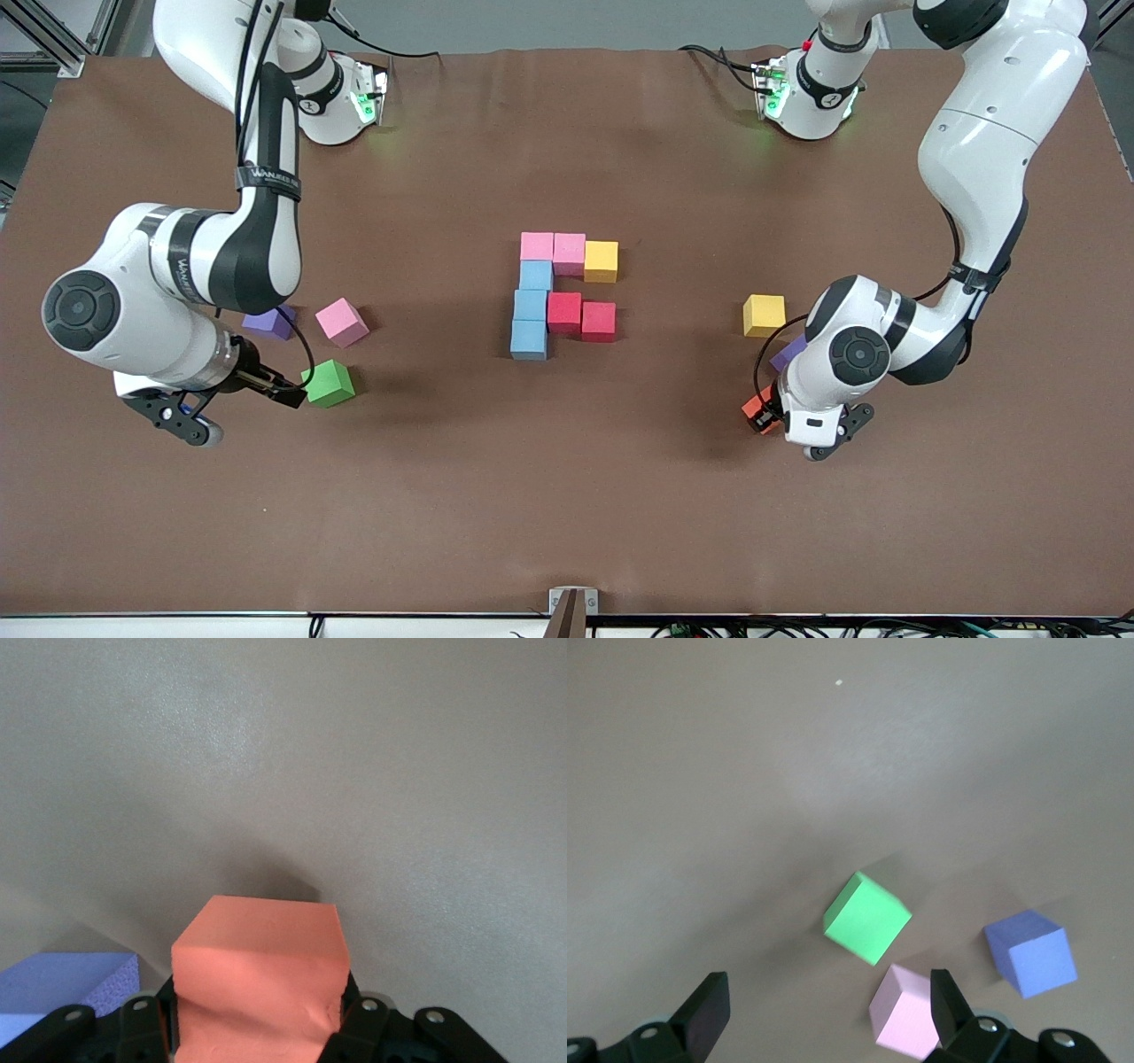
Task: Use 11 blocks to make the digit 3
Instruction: 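Lower the right gripper onto the green cube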
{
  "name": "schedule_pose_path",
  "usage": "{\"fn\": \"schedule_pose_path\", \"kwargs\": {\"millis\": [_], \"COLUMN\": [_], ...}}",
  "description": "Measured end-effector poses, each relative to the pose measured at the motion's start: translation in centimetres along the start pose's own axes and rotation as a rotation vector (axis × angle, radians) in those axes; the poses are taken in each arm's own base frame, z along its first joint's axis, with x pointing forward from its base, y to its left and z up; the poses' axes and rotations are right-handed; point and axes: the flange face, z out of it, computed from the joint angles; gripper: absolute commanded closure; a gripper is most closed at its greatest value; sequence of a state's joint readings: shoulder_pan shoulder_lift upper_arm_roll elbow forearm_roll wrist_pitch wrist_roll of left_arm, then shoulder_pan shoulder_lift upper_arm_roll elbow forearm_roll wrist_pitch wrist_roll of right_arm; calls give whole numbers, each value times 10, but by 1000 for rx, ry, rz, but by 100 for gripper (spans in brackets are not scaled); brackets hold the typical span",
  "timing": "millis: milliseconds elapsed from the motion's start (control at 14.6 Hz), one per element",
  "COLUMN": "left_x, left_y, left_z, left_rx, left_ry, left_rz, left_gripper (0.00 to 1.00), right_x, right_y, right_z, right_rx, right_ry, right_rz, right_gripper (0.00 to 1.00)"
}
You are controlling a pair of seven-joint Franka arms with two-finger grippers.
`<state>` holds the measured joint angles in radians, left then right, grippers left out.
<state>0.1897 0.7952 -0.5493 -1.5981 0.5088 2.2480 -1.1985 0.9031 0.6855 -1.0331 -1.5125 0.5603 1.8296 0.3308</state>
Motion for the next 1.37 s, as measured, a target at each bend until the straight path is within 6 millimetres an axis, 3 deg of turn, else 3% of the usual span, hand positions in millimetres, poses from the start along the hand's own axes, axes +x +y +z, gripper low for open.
{"fn": "schedule_pose_path", "kwargs": {"millis": [547,957,1163,1368], "left_x": [7,7,7,7], "left_y": [-3,-3,-3,-3], "left_z": [-2,-2,-2,-2], "left_rx": [-3,-3,-4,-3], "left_ry": [4,5,5,5], "left_rz": [-12,-12,-12,-12], "left_gripper": [56,56,56,56], "right_x": [4,-12,-16,-32], "right_y": [53,42,47,32], "right_z": [82,99,117,144], "right_rx": [-28,55,87,95], "right_ry": [18,-41,-30,3], "right_rz": [167,421,466,532], "right_gripper": [0,0,0,0]}}
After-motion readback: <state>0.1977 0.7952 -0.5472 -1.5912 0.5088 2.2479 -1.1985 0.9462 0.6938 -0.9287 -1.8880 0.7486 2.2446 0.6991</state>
